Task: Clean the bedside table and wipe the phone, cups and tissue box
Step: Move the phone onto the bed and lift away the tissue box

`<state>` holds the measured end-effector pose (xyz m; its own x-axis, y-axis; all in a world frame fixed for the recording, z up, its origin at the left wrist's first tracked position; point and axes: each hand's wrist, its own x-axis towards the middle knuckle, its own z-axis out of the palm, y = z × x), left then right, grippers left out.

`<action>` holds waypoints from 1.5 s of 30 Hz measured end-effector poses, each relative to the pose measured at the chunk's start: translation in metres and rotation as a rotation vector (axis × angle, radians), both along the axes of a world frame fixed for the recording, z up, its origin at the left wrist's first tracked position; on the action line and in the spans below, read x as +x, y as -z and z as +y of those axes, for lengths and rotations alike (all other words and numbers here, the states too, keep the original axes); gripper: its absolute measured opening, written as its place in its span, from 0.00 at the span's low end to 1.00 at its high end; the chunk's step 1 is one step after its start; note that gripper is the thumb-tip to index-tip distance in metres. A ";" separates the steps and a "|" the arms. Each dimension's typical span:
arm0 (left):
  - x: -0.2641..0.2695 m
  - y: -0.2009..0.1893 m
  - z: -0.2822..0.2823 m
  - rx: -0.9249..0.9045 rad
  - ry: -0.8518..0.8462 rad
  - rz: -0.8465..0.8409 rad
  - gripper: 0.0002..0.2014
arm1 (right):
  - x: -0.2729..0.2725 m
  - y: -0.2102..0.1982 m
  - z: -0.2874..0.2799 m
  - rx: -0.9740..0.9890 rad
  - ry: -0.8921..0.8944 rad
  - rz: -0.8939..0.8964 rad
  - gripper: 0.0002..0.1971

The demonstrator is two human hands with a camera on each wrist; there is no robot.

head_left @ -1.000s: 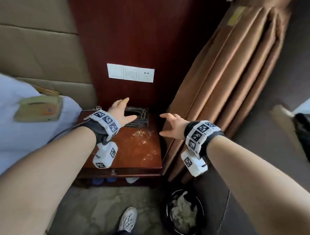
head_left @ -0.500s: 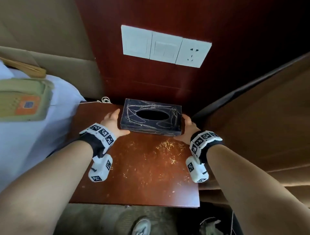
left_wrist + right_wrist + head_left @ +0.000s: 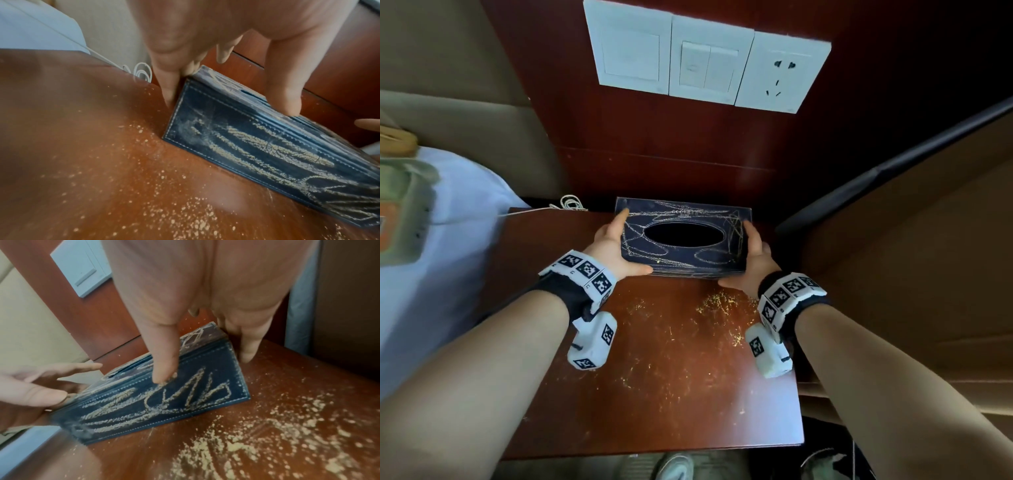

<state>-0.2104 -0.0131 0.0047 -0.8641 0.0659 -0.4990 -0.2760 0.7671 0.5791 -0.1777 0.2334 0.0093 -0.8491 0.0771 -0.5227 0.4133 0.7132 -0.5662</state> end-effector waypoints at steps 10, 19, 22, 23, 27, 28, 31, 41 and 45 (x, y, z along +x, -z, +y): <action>0.049 -0.038 0.006 0.062 -0.038 0.227 0.51 | 0.043 -0.026 0.003 -0.040 0.083 0.357 0.57; 0.169 -0.178 0.000 0.099 -0.057 0.420 0.49 | 0.158 -0.199 0.011 0.085 -0.027 0.718 0.58; 0.219 -0.231 0.004 0.111 -0.046 0.493 0.49 | 0.212 -0.266 0.020 0.106 -0.067 0.807 0.58; 0.237 -0.248 0.006 0.125 -0.037 0.519 0.49 | 0.230 -0.286 0.024 0.120 -0.078 0.835 0.58; 0.304 -0.301 0.020 0.164 0.022 0.601 0.46 | 0.308 -0.349 0.038 0.197 -0.090 0.924 0.58; 0.319 -0.310 0.024 0.168 0.035 0.623 0.46 | 0.328 -0.361 0.042 0.222 -0.087 0.943 0.58; 0.356 -0.333 0.039 0.192 0.099 0.672 0.46 | 0.386 -0.385 0.058 0.279 -0.051 0.973 0.57; 0.417 -0.368 0.128 0.253 0.437 0.702 0.48 | 0.532 -0.410 0.121 0.424 0.215 1.020 0.55; 0.430 -0.383 0.169 0.303 0.578 0.699 0.54 | 0.577 -0.419 0.142 0.465 0.348 0.998 0.53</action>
<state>0.2196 0.1560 0.3872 -0.7535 0.6174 0.2261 0.5822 0.4667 0.6658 0.3995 0.3751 0.4284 -0.7635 0.3973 0.5092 0.1450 0.8737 -0.4643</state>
